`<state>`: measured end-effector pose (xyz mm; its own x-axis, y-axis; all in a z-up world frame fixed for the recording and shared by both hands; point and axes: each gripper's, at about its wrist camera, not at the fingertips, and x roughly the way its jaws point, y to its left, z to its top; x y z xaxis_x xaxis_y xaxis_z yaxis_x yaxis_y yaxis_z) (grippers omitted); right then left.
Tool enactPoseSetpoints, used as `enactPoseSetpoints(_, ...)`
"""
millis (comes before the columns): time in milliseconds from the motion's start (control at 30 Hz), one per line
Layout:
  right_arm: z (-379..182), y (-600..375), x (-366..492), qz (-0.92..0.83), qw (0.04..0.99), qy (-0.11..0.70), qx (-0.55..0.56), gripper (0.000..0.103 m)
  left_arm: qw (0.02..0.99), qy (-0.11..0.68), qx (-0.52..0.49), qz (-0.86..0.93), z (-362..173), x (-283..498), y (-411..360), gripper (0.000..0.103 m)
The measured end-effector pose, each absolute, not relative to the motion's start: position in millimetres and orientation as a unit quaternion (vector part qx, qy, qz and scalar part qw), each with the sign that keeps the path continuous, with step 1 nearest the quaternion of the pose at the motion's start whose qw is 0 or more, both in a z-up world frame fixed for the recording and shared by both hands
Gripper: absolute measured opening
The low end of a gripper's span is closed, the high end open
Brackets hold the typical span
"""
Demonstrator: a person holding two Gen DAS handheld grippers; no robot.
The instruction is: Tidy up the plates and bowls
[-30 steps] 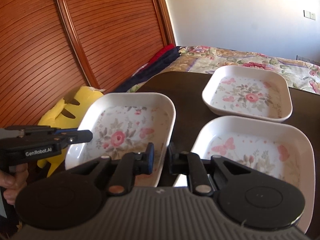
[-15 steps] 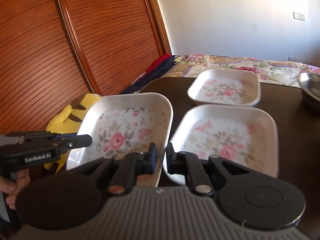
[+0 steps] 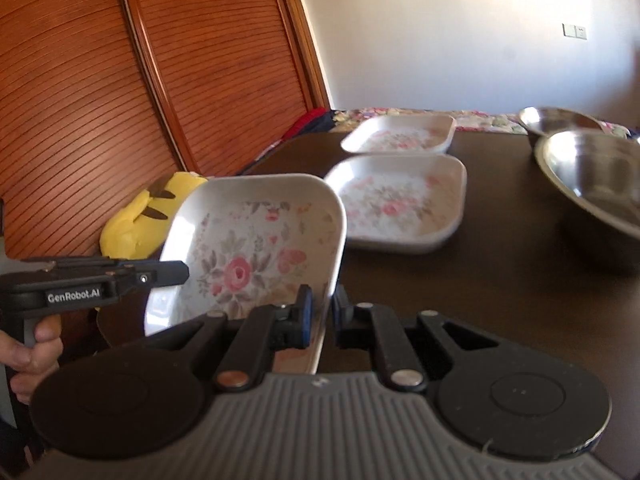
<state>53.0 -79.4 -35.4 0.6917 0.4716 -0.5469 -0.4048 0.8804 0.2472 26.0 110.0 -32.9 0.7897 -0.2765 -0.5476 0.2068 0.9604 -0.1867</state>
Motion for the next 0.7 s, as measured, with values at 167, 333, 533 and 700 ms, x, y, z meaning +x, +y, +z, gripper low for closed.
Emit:
enactPoseSetpoints(167,-42.3,-97.9,41.8,0.229,0.920,0.311,0.065,0.013,0.941,0.304,-0.040,-0.144,-35.9,23.3,93.2,0.014)
enactPoseSetpoints(333,-47.5,-106.5,33.6,0.217,0.923,0.311,0.062,0.013,0.936,0.315,-0.032,-0.153,-43.1,26.3,80.3,0.014)
enactPoseSetpoints(533,-54.8,-114.3,27.7,0.208,0.924,0.314,0.067,0.014,0.932,0.326,-0.030,-0.158,-50.7,29.7,73.4,0.014)
enactPoseSetpoints(700,-58.8,-116.9,26.1,0.203,0.925,0.313,0.073,0.015,0.929,0.331,-0.030,-0.159,-54.2,33.1,71.1,0.014)
